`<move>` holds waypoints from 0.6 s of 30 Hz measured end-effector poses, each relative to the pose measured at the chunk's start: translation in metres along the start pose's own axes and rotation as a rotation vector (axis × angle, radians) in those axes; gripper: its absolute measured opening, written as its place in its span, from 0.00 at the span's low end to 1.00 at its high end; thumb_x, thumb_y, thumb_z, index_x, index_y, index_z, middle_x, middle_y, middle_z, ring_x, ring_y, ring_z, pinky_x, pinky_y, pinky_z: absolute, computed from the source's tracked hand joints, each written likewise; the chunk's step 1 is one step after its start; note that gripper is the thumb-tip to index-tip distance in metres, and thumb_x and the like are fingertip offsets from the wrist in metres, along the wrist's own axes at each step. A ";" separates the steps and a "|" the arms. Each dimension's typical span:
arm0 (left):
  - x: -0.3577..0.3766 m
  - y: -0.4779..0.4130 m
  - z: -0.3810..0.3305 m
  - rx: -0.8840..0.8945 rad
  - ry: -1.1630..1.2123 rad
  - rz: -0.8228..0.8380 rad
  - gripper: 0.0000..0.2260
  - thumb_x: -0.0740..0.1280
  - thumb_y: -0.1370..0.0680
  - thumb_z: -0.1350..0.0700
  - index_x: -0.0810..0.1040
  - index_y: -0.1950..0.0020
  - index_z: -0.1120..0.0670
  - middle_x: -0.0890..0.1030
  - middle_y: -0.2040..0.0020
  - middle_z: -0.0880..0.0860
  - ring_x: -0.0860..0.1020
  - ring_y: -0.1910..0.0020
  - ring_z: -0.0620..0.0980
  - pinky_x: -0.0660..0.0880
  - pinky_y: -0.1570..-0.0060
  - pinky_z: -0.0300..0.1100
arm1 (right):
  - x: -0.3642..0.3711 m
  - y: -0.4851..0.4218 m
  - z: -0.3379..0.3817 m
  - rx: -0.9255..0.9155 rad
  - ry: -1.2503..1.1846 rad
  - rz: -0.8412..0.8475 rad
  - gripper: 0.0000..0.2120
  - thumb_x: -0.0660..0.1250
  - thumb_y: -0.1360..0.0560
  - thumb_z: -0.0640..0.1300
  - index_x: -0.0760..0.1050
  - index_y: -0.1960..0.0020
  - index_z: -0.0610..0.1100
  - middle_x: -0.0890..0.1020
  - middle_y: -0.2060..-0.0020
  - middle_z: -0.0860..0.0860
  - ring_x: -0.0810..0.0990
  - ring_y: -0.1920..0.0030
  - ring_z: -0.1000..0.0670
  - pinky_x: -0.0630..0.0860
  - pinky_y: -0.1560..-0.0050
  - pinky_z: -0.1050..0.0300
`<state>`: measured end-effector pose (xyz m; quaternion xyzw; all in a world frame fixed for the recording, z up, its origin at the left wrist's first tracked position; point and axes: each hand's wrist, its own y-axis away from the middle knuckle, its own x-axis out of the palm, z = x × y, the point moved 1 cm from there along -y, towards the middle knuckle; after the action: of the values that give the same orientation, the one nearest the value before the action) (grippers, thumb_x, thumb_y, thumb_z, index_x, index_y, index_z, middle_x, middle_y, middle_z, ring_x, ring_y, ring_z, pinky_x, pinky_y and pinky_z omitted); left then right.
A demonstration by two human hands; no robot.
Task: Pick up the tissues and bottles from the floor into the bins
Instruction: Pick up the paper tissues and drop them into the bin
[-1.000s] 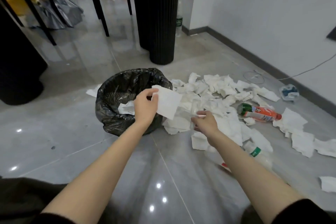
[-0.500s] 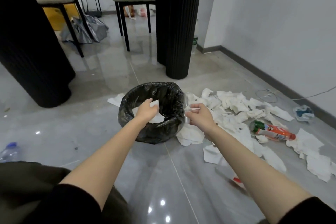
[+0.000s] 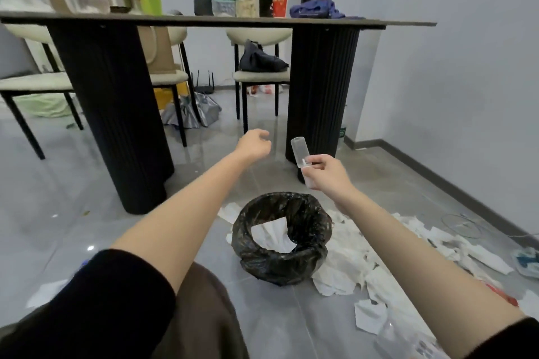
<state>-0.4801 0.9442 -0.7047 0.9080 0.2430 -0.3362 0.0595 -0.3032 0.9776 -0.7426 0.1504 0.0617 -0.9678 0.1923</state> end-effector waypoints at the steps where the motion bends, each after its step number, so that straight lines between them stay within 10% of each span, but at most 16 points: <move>1: -0.011 0.002 -0.003 0.008 -0.007 -0.025 0.19 0.58 0.19 0.59 0.67 0.28 0.56 0.71 0.30 0.55 0.71 0.33 0.57 0.69 0.36 0.47 | 0.002 -0.001 0.010 -0.006 0.009 0.005 0.11 0.68 0.26 0.43 0.75 0.44 0.47 0.78 0.52 0.50 0.79 0.47 0.48 0.78 0.43 0.49; 18: -0.105 0.109 0.129 -0.085 0.058 -0.262 0.16 0.60 0.20 0.57 0.71 0.32 0.53 0.77 0.37 0.53 0.76 0.41 0.51 0.72 0.47 0.40 | 0.146 0.041 0.080 -0.029 0.244 0.419 0.16 0.67 0.24 0.40 0.73 0.38 0.41 0.75 0.45 0.48 0.78 0.43 0.46 0.80 0.49 0.54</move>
<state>-0.5714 0.7713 -0.7428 0.8745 0.3752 -0.3040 0.0465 -0.4367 0.8738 -0.7151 0.2730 0.0656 -0.8805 0.3819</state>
